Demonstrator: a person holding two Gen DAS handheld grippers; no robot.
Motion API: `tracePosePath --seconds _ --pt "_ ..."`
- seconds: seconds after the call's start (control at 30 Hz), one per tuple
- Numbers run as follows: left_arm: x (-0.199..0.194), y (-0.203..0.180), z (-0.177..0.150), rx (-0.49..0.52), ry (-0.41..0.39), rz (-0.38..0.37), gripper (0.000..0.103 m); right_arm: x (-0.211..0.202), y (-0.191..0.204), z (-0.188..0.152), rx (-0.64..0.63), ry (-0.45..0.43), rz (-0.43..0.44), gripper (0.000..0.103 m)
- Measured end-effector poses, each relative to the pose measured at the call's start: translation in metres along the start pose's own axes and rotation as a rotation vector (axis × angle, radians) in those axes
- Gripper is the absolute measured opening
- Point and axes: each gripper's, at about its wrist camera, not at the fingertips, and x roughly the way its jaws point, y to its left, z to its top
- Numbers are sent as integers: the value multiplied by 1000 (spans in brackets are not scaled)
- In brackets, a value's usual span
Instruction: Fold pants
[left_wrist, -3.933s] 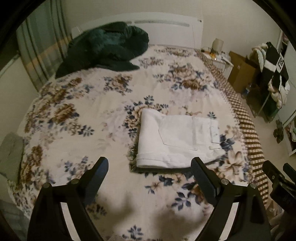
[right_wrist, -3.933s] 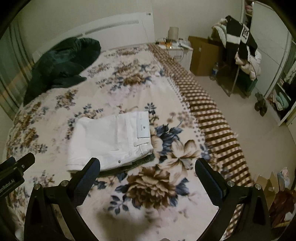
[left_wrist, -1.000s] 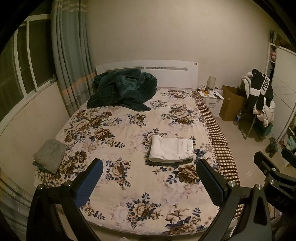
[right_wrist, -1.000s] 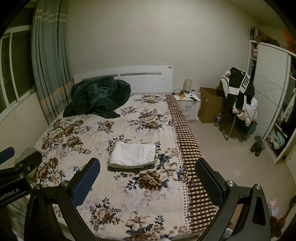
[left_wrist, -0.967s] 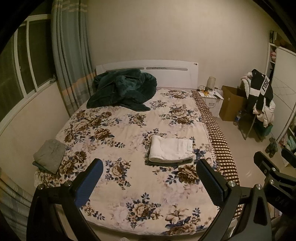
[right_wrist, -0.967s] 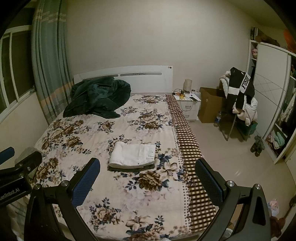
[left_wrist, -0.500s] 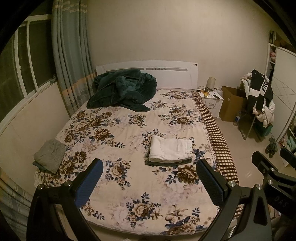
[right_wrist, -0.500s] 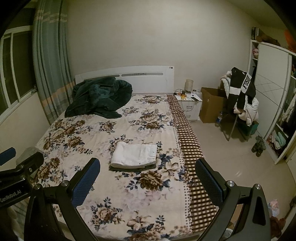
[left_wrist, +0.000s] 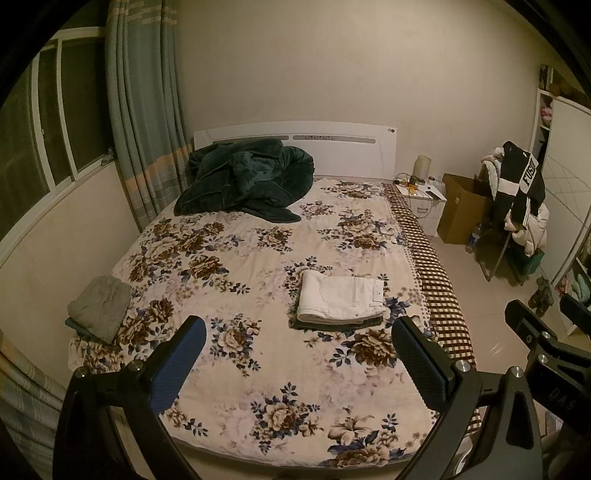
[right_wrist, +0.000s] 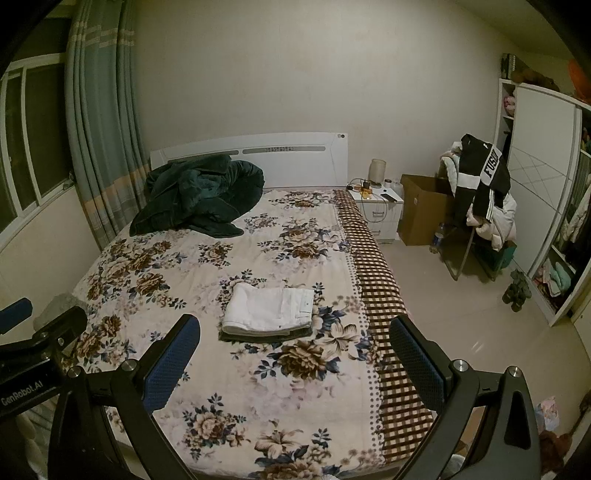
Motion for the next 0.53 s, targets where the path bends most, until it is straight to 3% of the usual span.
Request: tracePosePath --seconds 0.53 --pt "-3 -2 1 -8 -2 4 103 0 1 -1 0 0 0 103"
